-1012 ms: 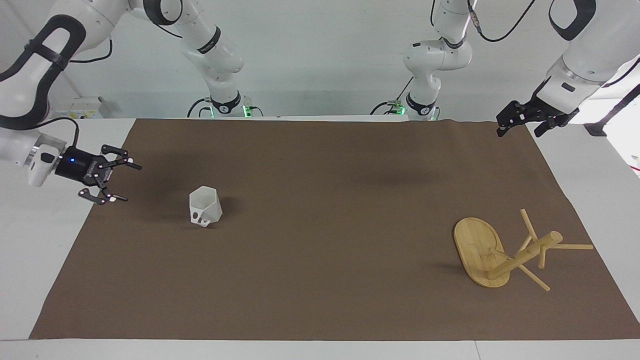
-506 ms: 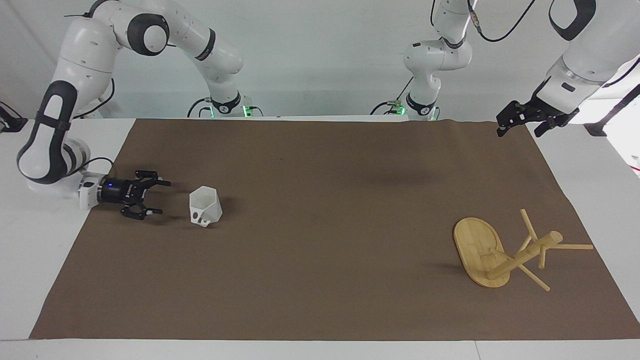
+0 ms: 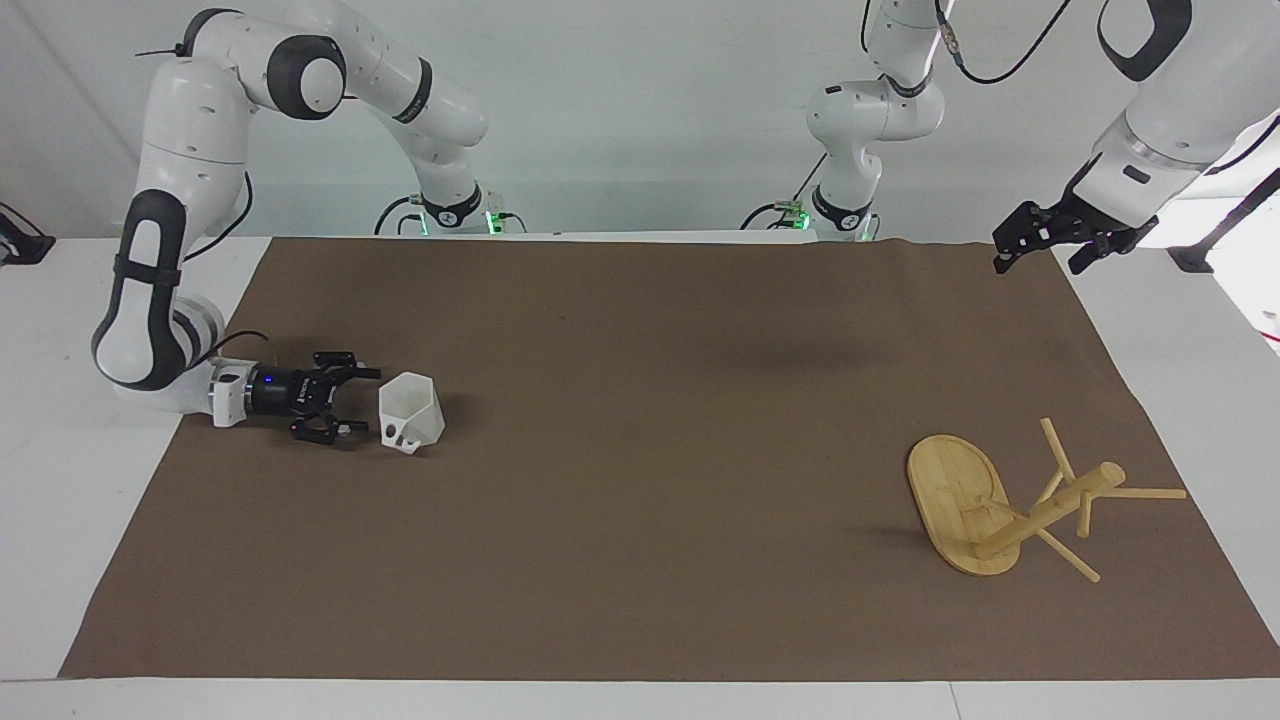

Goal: Hang cup on rack
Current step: 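Reach the right gripper to the white cup and close on it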

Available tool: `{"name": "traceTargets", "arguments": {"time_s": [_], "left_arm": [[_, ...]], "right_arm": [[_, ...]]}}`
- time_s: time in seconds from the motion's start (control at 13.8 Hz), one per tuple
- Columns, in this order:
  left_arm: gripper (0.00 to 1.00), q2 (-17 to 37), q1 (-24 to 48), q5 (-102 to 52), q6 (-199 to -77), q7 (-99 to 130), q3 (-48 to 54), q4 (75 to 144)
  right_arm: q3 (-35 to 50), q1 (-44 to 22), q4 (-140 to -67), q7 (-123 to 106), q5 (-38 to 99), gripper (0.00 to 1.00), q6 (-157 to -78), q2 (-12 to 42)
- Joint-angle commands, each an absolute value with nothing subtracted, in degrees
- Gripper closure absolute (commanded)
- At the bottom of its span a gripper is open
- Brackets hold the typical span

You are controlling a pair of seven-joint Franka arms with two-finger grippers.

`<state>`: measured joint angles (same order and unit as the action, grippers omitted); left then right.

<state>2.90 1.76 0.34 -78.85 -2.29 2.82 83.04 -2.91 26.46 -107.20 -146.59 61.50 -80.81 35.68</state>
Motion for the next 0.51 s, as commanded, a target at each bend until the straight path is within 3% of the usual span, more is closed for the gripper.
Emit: {"name": "traceTargets", "arguments": {"time_s": [0.0, 0.43], "left_arm": [[0.0, 1.93, 1.49, 0.09, -78.57, -2.55, 2.81, 84.2], [0.0, 1.93, 1.49, 0.09, -78.57, -2.55, 2.81, 84.2]], "right_arm": [[-2.81, 26.1, -109.95, -148.45, 63.19, 0.0, -82.61, 33.66], [-2.9, 23.12, -111.09, -148.36, 68.28, 0.0, -85.86, 33.66]]}}
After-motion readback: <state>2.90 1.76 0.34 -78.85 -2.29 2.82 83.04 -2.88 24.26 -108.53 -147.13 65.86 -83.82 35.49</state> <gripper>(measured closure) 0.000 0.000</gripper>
